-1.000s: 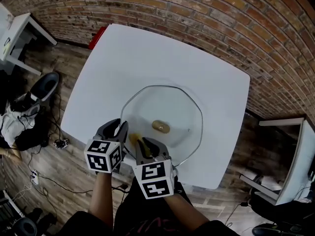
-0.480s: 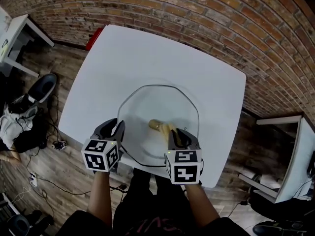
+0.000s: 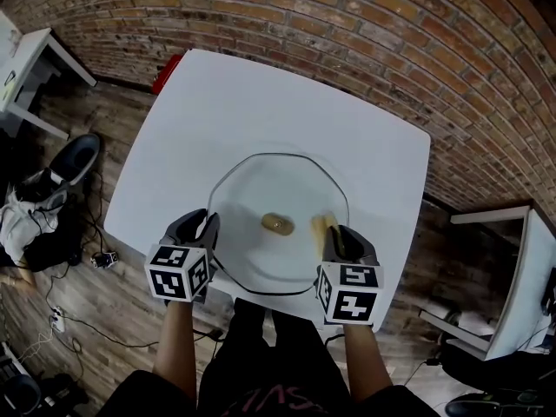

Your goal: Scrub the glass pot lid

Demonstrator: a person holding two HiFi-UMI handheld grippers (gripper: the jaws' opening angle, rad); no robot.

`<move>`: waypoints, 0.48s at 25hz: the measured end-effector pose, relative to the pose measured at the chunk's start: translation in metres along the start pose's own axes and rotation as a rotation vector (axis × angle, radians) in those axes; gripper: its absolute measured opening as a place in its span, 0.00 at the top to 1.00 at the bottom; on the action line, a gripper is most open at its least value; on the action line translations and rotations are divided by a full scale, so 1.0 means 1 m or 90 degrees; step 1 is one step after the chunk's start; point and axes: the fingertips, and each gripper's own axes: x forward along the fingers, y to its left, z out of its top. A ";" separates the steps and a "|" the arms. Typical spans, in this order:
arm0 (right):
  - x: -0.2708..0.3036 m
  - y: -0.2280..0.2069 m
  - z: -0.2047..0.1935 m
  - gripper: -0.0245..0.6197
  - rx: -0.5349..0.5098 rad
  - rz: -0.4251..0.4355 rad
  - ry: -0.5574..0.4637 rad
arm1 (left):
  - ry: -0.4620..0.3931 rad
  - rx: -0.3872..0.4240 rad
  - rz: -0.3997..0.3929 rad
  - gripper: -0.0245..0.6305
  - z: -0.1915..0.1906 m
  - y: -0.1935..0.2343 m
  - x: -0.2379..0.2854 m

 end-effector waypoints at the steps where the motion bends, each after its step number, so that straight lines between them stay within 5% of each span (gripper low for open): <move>1: -0.001 0.003 0.003 0.87 -0.001 0.006 -0.013 | -0.009 0.001 0.002 0.81 0.004 0.001 -0.002; 12: -0.036 0.030 0.073 0.87 -0.006 0.054 -0.202 | -0.137 0.058 0.024 0.87 0.076 -0.019 -0.045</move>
